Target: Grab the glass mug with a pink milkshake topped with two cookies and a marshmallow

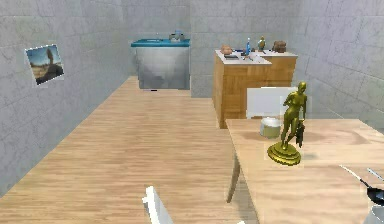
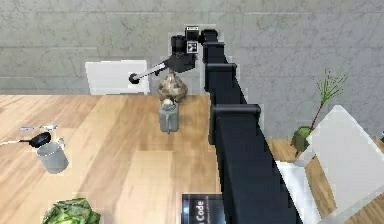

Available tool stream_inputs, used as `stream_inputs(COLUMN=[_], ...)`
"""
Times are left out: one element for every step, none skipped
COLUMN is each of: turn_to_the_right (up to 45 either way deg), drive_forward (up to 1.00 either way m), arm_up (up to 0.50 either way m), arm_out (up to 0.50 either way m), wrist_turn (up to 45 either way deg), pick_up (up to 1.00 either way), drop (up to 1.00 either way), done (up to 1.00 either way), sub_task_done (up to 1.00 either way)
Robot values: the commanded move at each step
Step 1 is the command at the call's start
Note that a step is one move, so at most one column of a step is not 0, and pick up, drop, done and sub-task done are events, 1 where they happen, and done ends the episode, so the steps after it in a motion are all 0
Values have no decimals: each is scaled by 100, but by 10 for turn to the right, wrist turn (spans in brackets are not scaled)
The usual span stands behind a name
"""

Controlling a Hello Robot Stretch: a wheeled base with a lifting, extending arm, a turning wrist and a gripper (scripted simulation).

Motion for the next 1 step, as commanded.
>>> stream_inputs(turn_to_the_right=[0], drive_forward=[0], arm_up=[0], arm_out=[0], wrist_turn=[210], pick_up=[0], drop=[0], done=[0], sub_task_done=[0])
